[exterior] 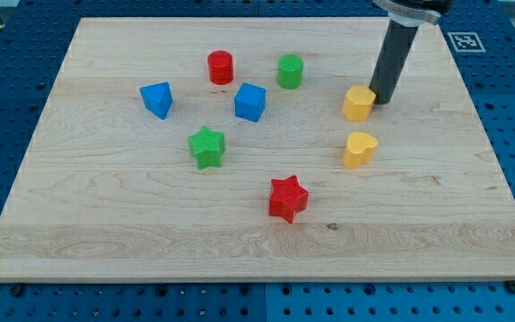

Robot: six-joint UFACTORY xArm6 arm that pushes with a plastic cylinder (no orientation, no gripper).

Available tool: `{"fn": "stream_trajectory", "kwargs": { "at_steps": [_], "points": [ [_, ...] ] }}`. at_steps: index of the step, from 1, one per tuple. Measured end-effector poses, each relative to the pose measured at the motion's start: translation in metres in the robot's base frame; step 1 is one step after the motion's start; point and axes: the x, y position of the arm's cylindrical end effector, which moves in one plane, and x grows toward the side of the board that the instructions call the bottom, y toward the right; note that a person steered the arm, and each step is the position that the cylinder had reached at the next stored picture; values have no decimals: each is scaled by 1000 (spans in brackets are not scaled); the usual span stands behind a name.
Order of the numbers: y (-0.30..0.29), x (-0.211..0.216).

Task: Point your arm towards the bottom center

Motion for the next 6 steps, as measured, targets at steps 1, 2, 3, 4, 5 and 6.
{"fn": "stream_trajectory", "kwargs": {
  "at_steps": [1,2,3,4,5,6],
  "points": [
    [1,0],
    [35,6],
    [49,44],
    [42,101],
    [4,158],
    [-56,212]
  ]
}}
